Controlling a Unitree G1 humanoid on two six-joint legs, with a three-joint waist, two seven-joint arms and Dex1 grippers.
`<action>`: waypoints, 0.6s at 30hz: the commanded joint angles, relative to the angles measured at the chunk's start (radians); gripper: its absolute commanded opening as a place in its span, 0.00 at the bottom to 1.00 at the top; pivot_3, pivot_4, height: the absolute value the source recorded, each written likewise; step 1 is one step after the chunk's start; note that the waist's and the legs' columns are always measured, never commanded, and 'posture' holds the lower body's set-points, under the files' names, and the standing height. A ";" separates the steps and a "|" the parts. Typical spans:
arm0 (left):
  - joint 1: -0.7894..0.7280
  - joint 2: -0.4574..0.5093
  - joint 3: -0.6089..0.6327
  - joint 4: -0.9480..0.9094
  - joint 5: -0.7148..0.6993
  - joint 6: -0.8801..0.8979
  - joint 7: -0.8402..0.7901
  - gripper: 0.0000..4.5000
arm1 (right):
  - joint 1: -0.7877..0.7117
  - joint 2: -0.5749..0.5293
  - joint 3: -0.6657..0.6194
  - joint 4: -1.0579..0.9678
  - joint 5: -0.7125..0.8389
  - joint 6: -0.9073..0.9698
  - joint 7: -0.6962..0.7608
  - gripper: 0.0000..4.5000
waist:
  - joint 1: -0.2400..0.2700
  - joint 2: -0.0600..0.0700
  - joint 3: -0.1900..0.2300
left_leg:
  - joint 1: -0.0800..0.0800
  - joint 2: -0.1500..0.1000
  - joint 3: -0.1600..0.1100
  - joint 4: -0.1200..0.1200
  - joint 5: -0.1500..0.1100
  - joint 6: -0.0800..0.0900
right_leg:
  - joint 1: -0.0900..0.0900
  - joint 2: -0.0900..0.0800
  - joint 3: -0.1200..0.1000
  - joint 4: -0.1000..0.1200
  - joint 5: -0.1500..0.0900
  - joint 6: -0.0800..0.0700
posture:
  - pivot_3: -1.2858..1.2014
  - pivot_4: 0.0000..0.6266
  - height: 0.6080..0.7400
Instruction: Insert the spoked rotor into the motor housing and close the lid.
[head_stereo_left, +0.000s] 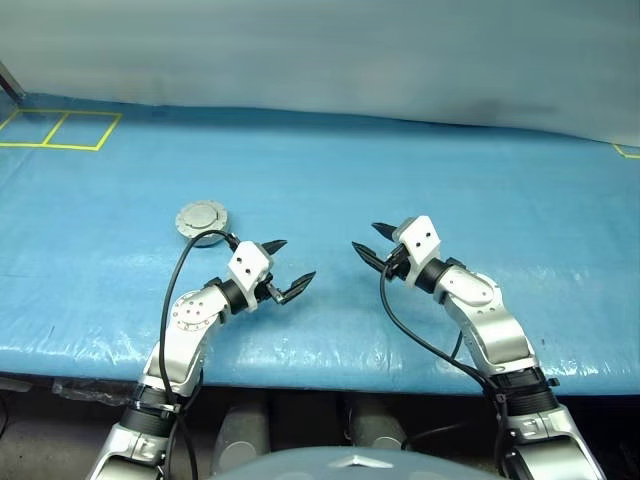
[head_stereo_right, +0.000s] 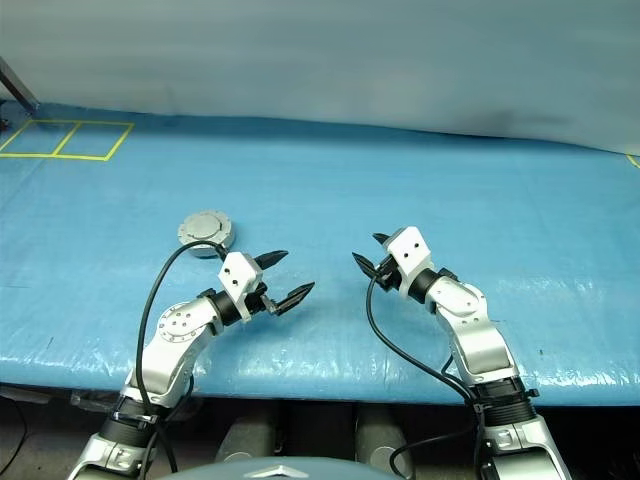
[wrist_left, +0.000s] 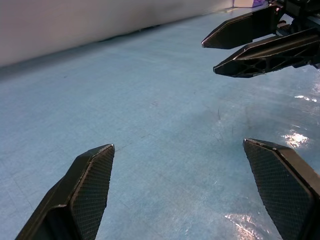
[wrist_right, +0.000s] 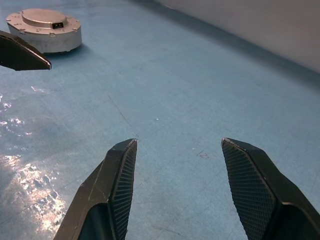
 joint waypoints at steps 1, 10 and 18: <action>0.000 -0.005 0.001 -0.009 0.004 -0.028 0.005 0.99 | -0.032 -0.005 -0.023 -0.006 -0.001 -0.030 0.012 0.64 | 0.000 0.000 0.000 | 0.000 0.000 0.000 0.000 0.000 0.000 | 0.000 0.000 0.000 0.000 0.000 0.000 | 0.52 0.24 1.00; 0.009 0.018 -0.015 -0.022 0.020 -0.001 -0.003 0.99 | -0.050 0.030 -0.017 0.036 -0.009 -0.060 0.000 0.64 | 0.000 0.000 0.000 | 0.000 0.000 0.000 0.000 0.000 0.000 | 0.000 0.000 0.000 0.000 0.000 0.000 | 0.52 0.24 1.00; 0.004 0.018 -0.025 -0.022 0.029 0.008 -0.005 0.99 | -0.046 0.038 -0.029 0.041 -0.021 -0.071 -0.012 0.64 | 0.000 0.000 0.000 | 0.001 0.000 0.000 0.001 0.000 0.000 | 0.001 0.000 0.000 0.001 0.000 0.000 | 0.52 0.24 1.00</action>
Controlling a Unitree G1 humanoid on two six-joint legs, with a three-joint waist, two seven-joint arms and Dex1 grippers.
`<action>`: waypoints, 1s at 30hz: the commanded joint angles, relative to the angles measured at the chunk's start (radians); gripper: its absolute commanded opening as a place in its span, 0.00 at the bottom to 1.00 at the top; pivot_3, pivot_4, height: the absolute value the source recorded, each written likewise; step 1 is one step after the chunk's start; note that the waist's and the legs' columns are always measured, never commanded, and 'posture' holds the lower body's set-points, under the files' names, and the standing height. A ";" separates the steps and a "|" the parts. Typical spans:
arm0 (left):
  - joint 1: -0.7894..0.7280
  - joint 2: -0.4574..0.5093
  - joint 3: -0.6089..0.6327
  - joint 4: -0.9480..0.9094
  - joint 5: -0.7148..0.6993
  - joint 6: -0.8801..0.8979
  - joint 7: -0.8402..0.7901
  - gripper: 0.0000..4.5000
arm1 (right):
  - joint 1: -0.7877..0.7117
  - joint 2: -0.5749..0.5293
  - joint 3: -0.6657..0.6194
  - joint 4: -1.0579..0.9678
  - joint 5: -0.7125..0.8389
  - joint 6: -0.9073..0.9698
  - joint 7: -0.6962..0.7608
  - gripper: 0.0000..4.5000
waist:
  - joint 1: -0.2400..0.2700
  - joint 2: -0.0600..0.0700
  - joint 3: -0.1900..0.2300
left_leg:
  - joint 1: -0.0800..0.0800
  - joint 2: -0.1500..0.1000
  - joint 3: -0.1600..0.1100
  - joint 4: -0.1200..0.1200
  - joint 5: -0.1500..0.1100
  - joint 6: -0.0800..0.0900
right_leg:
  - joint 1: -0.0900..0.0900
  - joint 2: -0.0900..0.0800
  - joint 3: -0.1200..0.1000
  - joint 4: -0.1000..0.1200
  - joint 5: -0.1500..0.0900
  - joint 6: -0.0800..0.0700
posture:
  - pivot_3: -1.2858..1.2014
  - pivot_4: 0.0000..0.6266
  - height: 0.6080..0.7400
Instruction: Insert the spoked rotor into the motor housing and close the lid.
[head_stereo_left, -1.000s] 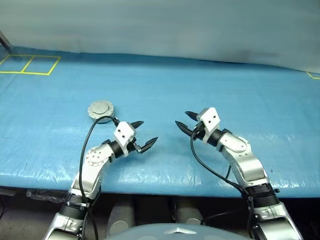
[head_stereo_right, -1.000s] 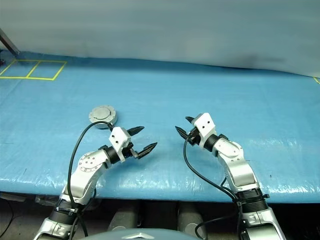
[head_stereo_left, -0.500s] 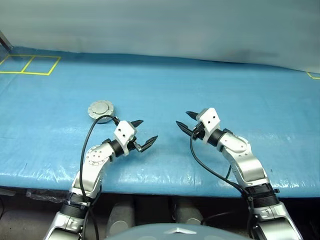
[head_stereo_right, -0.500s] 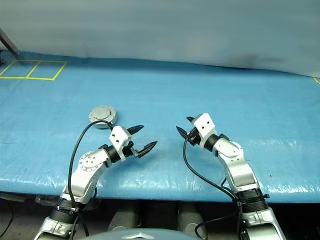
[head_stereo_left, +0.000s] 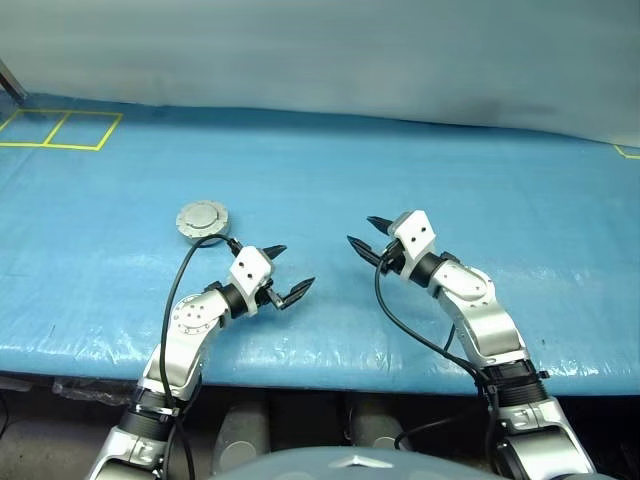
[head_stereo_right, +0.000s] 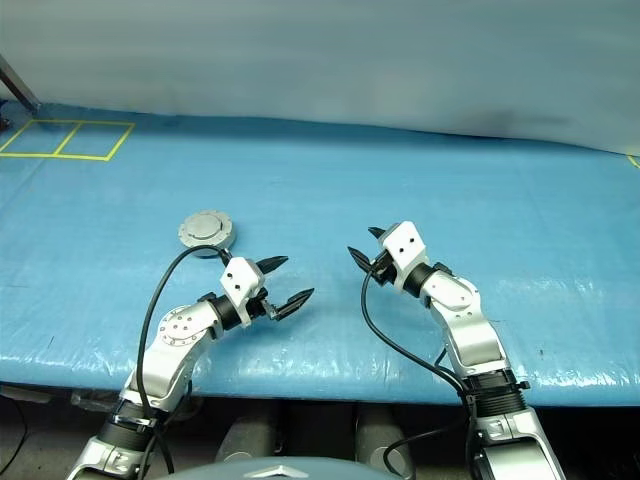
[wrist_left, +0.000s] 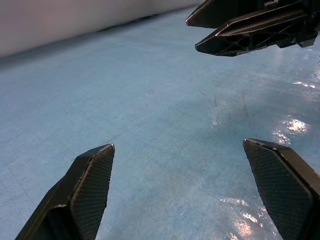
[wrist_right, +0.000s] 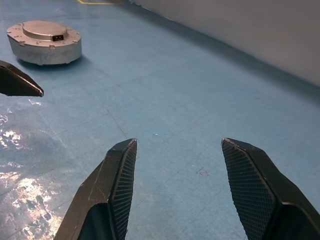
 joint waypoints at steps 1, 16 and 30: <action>-0.011 0.004 -0.007 -0.022 0.004 -0.002 -0.006 0.99 | -0.001 0.003 -0.023 -0.015 -0.005 -0.027 -0.010 0.64 | 0.000 0.000 0.000 | 0.000 0.000 0.000 0.000 0.000 0.000 | 0.000 0.000 0.000 0.000 0.000 0.000 | 0.52 0.24 1.00; -0.043 -0.004 -0.018 0.061 0.007 -0.050 -0.045 0.99 | 0.038 -0.016 -0.048 -0.050 -0.033 -0.040 -0.047 0.64 | 0.000 0.000 0.000 | 0.000 0.000 0.000 0.000 0.000 0.000 | 0.000 0.000 0.000 0.000 0.000 0.000 | 0.52 0.24 1.00; -0.084 -0.005 -0.013 0.109 0.010 -0.087 -0.061 0.99 | 0.020 -0.008 -0.067 -0.021 -0.045 -0.075 -0.071 0.64 | 0.000 0.000 0.000 | 0.001 0.000 0.000 0.000 0.000 0.000 | 0.001 0.000 0.000 0.000 0.000 0.000 | 0.52 0.24 1.00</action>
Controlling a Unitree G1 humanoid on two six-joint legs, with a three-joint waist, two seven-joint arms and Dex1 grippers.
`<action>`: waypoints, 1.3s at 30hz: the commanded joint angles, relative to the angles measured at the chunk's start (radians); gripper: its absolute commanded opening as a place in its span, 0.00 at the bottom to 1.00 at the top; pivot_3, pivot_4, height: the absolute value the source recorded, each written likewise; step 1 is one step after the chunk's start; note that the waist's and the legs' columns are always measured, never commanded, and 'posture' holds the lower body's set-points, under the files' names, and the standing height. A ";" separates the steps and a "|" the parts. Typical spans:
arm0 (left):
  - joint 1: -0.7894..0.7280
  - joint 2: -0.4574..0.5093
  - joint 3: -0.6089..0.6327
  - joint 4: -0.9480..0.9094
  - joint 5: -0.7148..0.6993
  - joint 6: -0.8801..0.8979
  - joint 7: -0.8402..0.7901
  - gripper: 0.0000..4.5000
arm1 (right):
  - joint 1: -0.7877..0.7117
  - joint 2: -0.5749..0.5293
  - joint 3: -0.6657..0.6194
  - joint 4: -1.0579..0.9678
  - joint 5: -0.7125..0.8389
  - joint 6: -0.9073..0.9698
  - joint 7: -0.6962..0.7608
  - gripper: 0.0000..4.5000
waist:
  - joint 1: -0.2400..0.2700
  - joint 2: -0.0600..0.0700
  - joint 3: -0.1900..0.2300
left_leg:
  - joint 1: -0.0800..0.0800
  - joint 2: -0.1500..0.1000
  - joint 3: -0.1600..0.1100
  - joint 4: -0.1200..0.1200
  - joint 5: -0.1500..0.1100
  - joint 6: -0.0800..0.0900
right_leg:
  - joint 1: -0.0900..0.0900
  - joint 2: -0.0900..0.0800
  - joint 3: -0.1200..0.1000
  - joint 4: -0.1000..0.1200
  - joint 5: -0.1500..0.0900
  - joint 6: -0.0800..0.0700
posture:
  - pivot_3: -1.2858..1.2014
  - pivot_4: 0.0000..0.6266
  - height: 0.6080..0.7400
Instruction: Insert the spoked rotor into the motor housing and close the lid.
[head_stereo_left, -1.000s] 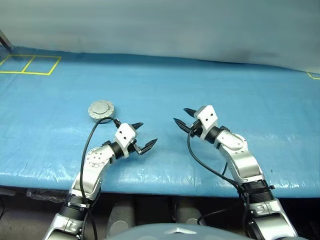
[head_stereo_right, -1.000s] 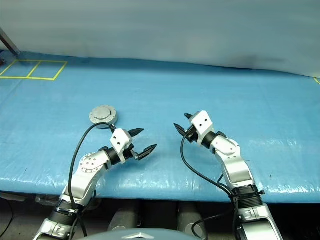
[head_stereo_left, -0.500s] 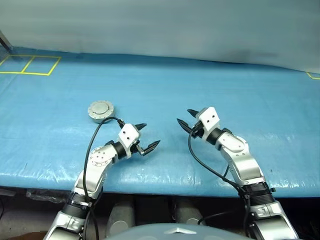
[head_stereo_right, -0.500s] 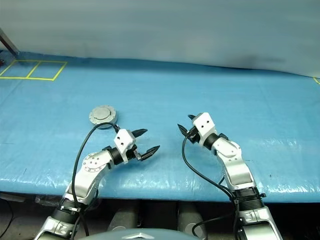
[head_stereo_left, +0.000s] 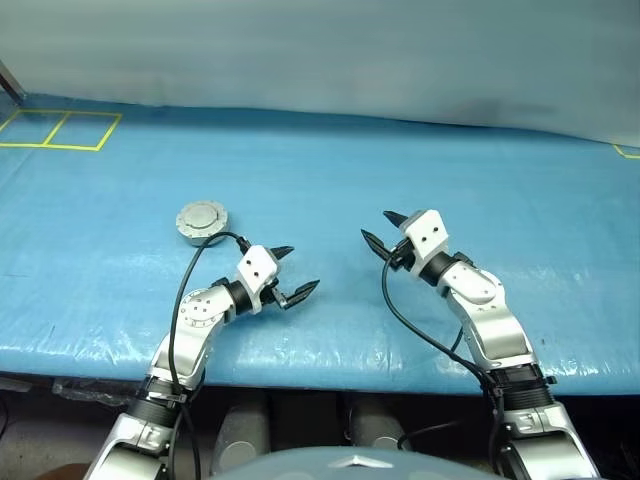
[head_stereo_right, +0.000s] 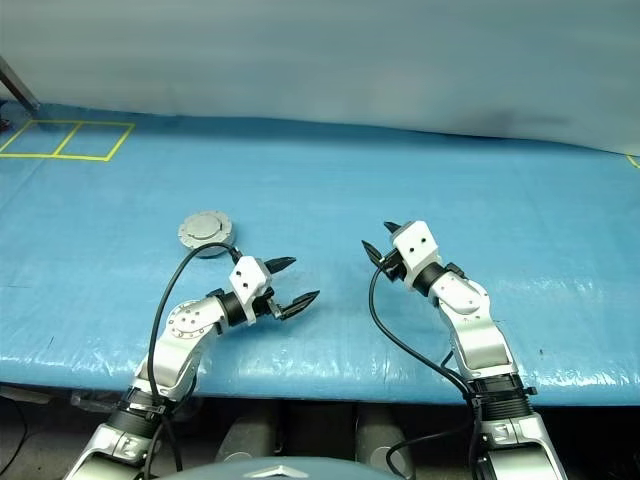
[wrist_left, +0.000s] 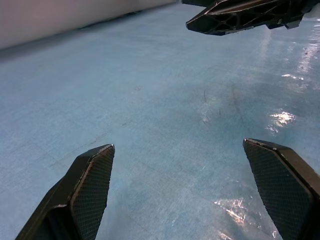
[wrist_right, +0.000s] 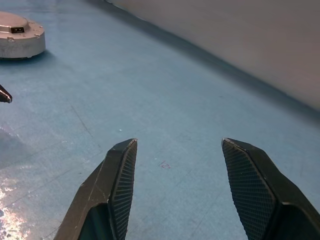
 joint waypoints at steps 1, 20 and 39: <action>-0.018 0.001 0.007 0.002 0.004 -0.031 -0.001 0.99 | -0.002 -0.001 -0.027 -0.018 0.002 -0.029 -0.007 0.64 | 0.000 0.000 0.000 | 0.000 0.000 0.000 0.000 0.000 0.000 | 0.000 0.000 0.000 0.000 0.000 0.000 | 0.52 0.24 1.00; 0.022 -0.003 0.005 -0.026 0.010 -0.040 0.024 0.99 | -0.014 -0.007 -0.015 -0.004 -0.007 -0.019 0.007 0.64 | 0.000 0.000 0.000 | 0.000 0.000 0.000 0.000 0.000 0.000 | 0.000 0.000 0.000 0.000 0.000 0.000 | 0.52 0.24 1.00; 0.017 -0.019 -0.001 -0.017 0.010 -0.051 0.027 0.99 | -0.006 -0.031 -0.026 -0.024 -0.007 -0.001 0.011 0.64 | 0.000 0.000 0.000 | 0.000 0.000 0.000 0.000 0.000 0.000 | 0.000 0.000 0.000 0.000 0.000 0.000 | 0.52 0.24 1.00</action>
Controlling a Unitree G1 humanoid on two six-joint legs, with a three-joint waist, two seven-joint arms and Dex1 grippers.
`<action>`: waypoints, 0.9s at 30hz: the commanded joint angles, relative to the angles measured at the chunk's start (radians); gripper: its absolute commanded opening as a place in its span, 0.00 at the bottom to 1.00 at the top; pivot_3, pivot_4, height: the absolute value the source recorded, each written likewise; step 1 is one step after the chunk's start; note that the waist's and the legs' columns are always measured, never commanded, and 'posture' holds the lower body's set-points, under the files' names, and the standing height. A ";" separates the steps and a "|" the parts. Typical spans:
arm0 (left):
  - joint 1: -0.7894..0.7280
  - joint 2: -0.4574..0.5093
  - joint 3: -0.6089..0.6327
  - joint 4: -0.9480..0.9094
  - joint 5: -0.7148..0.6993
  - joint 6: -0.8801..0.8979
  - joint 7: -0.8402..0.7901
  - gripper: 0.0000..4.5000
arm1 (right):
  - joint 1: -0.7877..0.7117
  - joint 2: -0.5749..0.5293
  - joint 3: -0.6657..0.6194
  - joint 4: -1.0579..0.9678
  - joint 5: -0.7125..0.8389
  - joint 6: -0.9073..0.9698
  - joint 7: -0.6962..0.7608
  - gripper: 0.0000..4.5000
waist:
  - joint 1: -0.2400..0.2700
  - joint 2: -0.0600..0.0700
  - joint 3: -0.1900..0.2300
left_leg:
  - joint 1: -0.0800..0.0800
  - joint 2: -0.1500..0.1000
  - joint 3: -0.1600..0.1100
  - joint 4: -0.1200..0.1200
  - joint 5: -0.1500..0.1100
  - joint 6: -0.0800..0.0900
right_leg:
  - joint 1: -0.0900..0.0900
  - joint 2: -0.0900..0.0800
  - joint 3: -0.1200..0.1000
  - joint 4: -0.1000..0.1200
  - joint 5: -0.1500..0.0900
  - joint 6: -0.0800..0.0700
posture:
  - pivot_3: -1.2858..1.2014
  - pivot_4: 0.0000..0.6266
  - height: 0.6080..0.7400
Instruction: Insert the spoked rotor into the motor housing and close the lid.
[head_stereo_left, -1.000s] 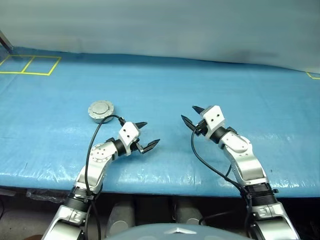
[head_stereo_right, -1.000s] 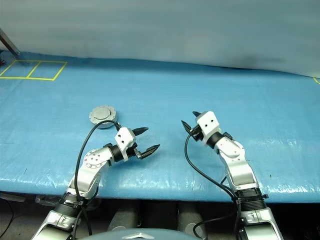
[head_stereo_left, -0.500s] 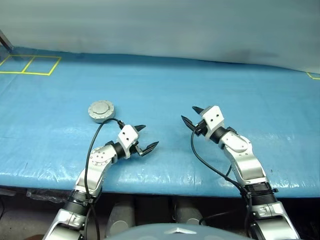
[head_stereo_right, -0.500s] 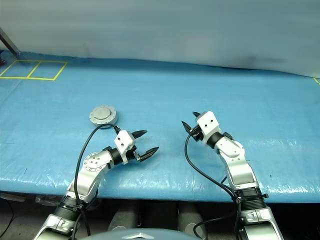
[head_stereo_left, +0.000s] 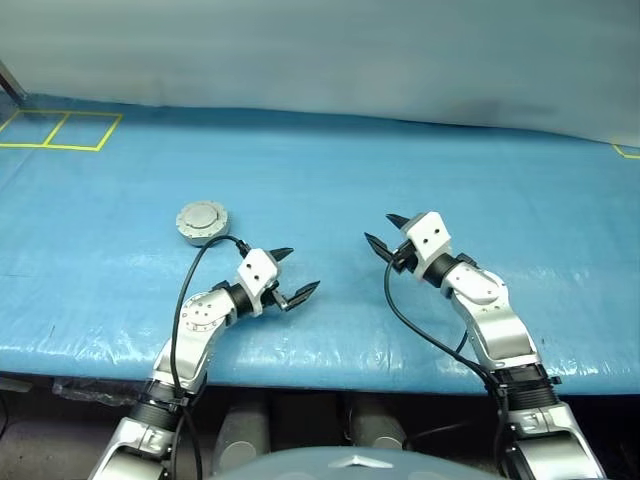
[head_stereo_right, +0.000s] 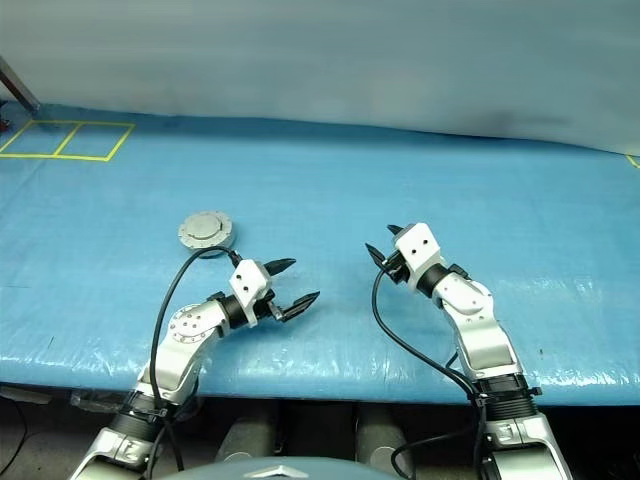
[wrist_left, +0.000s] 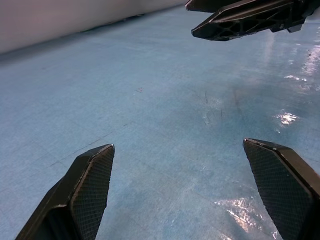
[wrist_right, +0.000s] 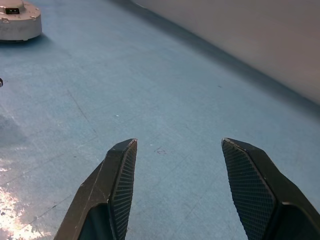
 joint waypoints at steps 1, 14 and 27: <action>-0.010 -0.001 0.000 -0.031 0.003 -0.015 0.001 0.99 | -0.012 -0.001 -0.025 -0.032 0.005 -0.010 -0.006 0.64 | 0.000 0.000 0.000 | 0.000 0.000 0.000 0.000 0.000 0.000 | 0.000 0.000 0.000 0.000 0.000 0.000 | 0.52 0.24 1.00; -0.024 -0.003 -0.003 -0.031 0.004 -0.012 0.007 0.99 | 0.003 -0.008 -0.026 -0.058 0.007 0.002 -0.003 0.64 | 0.000 0.000 0.000 | 0.000 0.000 0.000 0.000 0.000 0.000 | 0.000 0.000 0.000 0.000 0.000 0.000 | 0.52 0.24 1.00; 0.015 0.031 0.029 -0.116 0.008 0.004 0.051 0.99 | -0.104 0.033 0.024 0.051 0.000 -0.037 0.047 0.64 | 0.000 0.000 0.000 | 0.001 0.000 0.000 0.000 0.000 0.000 | 0.001 0.000 0.000 0.000 0.000 0.000 | 0.52 0.24 1.00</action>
